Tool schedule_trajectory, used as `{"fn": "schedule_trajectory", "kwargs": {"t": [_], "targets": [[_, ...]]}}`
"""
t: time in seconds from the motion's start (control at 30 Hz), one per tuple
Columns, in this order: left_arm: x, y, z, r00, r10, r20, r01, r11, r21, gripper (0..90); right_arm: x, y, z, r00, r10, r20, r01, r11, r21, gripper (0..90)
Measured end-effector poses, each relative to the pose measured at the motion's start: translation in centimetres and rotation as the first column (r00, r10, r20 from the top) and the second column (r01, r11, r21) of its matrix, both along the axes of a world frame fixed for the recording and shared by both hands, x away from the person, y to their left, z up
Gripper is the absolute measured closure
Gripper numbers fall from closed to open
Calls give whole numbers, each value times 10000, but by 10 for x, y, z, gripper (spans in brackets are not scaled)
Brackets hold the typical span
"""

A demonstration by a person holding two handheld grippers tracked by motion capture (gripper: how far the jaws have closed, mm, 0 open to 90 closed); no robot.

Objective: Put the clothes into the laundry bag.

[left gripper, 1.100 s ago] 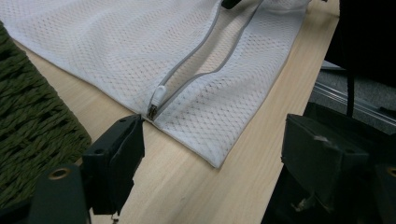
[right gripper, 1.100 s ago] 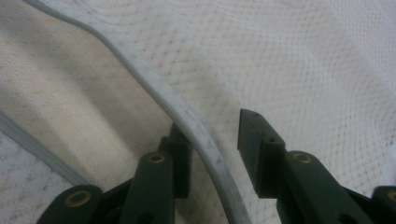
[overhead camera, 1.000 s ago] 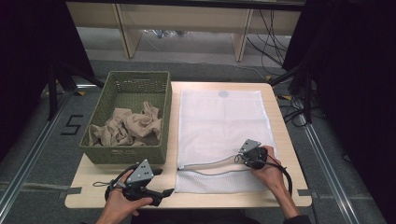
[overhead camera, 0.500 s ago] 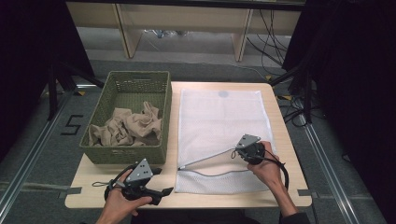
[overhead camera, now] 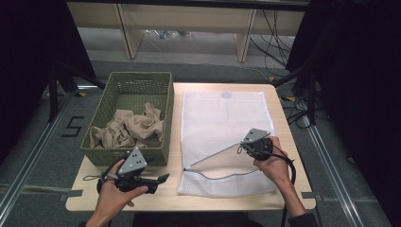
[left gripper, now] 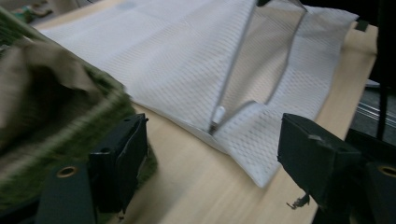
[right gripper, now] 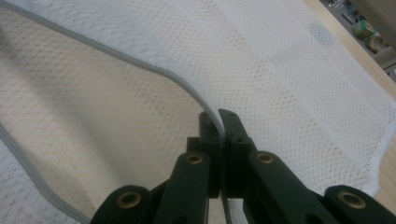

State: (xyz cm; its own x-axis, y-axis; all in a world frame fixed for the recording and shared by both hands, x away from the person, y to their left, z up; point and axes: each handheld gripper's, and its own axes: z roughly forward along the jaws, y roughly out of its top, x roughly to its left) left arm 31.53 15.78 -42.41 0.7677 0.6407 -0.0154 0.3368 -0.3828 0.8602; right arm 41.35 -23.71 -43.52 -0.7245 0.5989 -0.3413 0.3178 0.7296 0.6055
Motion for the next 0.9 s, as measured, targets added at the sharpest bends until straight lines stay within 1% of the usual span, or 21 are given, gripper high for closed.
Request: {"fn": "schedule_trajectory", "kwargs": {"t": [0.03, 0.07, 0.1, 0.17, 0.23, 0.27, 0.3, 0.33, 0.37, 0.4, 0.43, 0.47, 0.5, 0.6, 0.63, 0.67, 0.7, 0.73, 0.8, 0.87, 0.9], "targets": [[5, 7, 14, 9982, 594, 95, -596, 9981, 156, 249, -1, 1, 1, 9996, -258, -145, 260, 9995, 154, 895], [5, 7, 14, 9982, 594, 95, -596, 9981, 156, 242, -1, 1, 1, 9996, -258, -145, 260, 9995, 154, 895], [12, 15, 26, 9956, 927, 125, -930, 9951, 327, 232, 0, 0, 3, 10000, 30, 49, -30, 10000, 25, 895], [16, 17, 31, 9938, 1100, 137, -1103, 9935, 291, 225, 1, 0, 3, 10000, 36, 44, -36, 10000, 19, 896], [28, 27, 42, 9893, 1423, 331, -1441, 9877, 613, 224, -1, 2, 4, 9998, -162, -140, 164, 9997, 183, 896], [35, 32, 47, 9869, 1597, 227, -1611, 9831, 871, 208, 1, 0, 4, 9998, 169, 120, -169, 9999, -18, 896], [43, 37, 52, 9847, 1743, 66, -1739, 9788, 1085, 177, -1, 1, 4, 10000, -61, 40, 61, 10000, 26, 895], [58, 46, 60, 9829, 1841, 40, -1822, 9689, 1677, 175, -1, 2, 5, 9999, -115, -45, 116, 9999, 78, 896], [58, 46, 60, 9829, 1841, 40, -1822, 9689, 1677, 192, -1, 2, 5, 9999, -119, -40, 120, 9999, 87, 896], [72, 51, 63, 9798, 1999, -19, -1952, 9585, 2078, 197, -1, 2, 5, 9999, -126, -21, 127, 9999, 97, 896], [72, 51, 63, 9798, 1999, -19, -1952, 9585, 2078, 197, -1, 2, 5, 9999, -126, -21, 127, 9999, 97, 896], [83, 54, 64, 9714, 2363, -221, -2264, 9505, 2127, 197, 0, 2, 5, 10000, -28, 40, 28, 10000, 49, 896], [93, 58, 64, 9680, 2478, -384, -2337, 9470, 2203, 194, -1, 2, 6, 9999, -156, -56, 157, 9998, 113, 896], [116, 68, 60, 9471, 3010, -1115, -2706, 9355, 2272, 189, 0, 1, 6, 10000, 24, 54, -24, 10000, 49, 896], [124, 70, 55, 9342, 3292, -1372, -2938, 9285, 2272, 188, 1, 0, 6, 9997, 192, 179, -191, 9998, -28, 897], [130, 72, 51, 9251, 3455, -1576, -3028, 9216, 2429, 187, 0, 1, 6, 10000, -16, 31, 16, 10000, 80, 896], [136, 74, 47, 9206, 3516, -1702, -3026, 9174, 2586, 185, 0, 1, 6, 10000, -2, 43, 2, 10000, 67, 896], [142, 76, 42, 9160, 3574, -1820, -3078, 9174, 2524, 185, 1, 0, 6, 9999, 79, 110, -79, 10000, 29, 896], [151, 78, 35, 8938, 3835, -2324, -3377, 9167, 2136, 186, 0, 1, 5, 9999, -104, -7, 104, 9999, 70, 896], [160, 80, 32, 8765, 3952, -2749, -3575, 9168, 1783, 180, 0, 1, 4, 10000, -88, -42, 88, 10000, 10, 896], [163, 81, 31, 8716, 4002, -2832, -3673, 9156, 1634, 179, 1, 1, 3, 10000, 59, 17, -59, 9999, -94, 896]]}}
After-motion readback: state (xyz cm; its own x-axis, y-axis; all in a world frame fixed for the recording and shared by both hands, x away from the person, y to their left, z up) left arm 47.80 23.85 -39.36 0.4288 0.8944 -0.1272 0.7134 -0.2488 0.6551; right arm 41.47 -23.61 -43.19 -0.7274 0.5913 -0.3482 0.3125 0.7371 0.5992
